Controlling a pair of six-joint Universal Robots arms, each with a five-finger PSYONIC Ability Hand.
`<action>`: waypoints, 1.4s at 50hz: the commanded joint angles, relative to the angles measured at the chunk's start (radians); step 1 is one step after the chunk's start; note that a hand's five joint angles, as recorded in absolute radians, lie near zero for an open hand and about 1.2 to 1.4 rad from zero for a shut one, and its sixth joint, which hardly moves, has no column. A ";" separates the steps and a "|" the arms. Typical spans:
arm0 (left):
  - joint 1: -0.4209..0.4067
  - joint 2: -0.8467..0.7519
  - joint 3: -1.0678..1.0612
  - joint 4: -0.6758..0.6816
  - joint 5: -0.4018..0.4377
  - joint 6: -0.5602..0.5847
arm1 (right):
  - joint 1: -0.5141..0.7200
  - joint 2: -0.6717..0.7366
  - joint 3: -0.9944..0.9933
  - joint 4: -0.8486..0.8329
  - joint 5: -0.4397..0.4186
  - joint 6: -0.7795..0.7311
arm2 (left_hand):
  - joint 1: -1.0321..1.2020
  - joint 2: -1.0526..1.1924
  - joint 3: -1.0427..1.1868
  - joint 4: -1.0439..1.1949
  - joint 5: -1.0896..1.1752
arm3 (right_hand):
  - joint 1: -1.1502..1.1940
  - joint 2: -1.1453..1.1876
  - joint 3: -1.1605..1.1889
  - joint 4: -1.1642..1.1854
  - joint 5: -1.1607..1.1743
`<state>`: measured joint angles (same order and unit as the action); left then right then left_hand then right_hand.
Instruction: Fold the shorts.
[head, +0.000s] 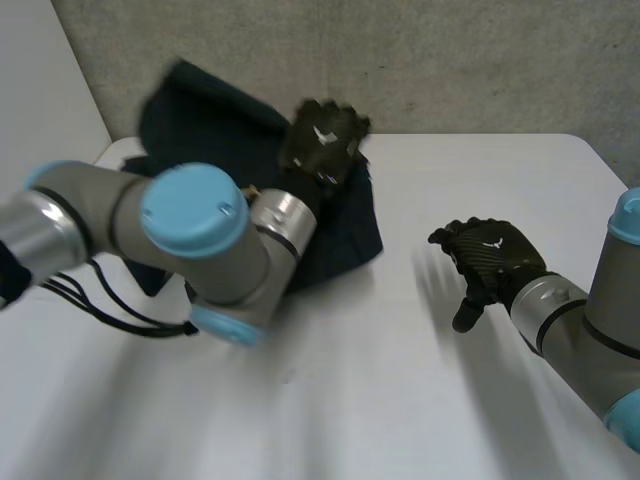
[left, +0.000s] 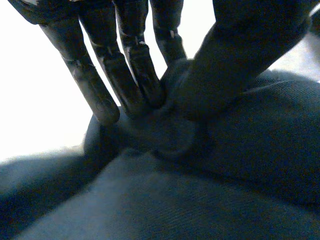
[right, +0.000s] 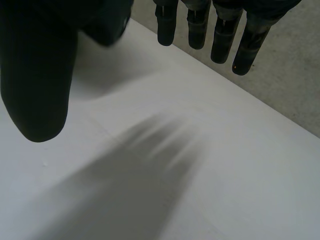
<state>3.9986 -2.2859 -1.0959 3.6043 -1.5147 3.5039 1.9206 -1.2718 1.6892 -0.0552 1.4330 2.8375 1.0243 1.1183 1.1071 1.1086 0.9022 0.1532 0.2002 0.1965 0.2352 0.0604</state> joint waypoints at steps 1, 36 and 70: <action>-0.053 -0.034 -0.013 -0.016 0.028 0.004 | -0.034 -0.003 0.004 -0.003 0.001 0.011 | -0.773 -0.867 -0.855 -0.857 -0.825 | 0.021 -0.026 -0.022 -0.061 -0.060; 0.378 0.143 -0.355 -0.268 0.054 0.014 | 0.250 0.224 -0.152 -0.152 0.023 0.089 | -0.758 -0.852 -0.841 -0.842 -0.810 | 0.021 -0.026 -0.022 -0.061 -0.060; 0.044 0.327 -0.348 -0.527 -0.091 -0.464 | 0.149 0.526 -0.788 -0.175 0.046 -0.194 | 0.372 0.278 0.289 0.288 0.320 | 1.243 1.196 1.200 1.161 1.161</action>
<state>4.1474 -2.0144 -1.4308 3.0800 -1.5664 3.2852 2.0897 -0.8292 1.0681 -0.2112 1.5834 2.7686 1.0924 1.1946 1.1861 1.1987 0.9592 0.9606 1.1679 1.1760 1.1851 0.9640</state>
